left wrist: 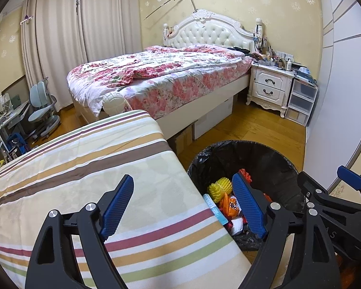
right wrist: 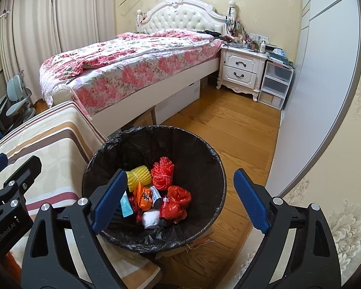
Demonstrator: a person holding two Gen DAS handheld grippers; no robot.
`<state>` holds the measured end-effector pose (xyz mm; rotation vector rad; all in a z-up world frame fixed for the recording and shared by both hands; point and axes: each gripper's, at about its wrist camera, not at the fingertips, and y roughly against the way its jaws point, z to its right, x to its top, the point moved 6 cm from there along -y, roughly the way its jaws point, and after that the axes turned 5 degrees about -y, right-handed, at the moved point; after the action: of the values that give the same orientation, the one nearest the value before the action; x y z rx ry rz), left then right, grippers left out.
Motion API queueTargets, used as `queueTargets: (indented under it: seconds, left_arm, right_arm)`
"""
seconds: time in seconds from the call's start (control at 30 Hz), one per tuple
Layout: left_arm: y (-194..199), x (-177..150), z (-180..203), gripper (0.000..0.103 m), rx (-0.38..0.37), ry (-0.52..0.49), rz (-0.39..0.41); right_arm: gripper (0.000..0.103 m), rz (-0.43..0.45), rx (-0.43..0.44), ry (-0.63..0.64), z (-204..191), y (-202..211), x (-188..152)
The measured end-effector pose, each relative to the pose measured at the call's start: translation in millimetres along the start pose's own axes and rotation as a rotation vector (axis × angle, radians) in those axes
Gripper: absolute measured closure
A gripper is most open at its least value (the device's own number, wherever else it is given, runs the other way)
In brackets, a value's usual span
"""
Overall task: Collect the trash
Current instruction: 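Pull both open grippers back from the bin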
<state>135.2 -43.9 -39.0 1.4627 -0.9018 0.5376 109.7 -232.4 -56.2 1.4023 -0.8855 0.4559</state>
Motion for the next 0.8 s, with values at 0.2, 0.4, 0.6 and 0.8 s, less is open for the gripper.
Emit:
queueTargets:
  seconds: [0.2,0.4,0.6,0.8]
  left_arm:
    - [21,-8,-10,0.020,0.020,0.009,0.023]
    - [40,-17,-22,0.020,0.044,0.026,0.026]
    - [57,-28,-32,0.019,0.057,0.042,0.029]
    - [73,-37,-38,0.019,0.061,0.059,0.037]
  right_arm:
    - [0.015,0.014,0.018,0.001,-6,19,-5]
    - [0.015,0.038,0.033,0.026,-16,41,-11]
    - [0.014,0.070,0.053,0.045,-24,66,-15]
    - [0.014,0.090,0.069,0.065,-31,83,-21]
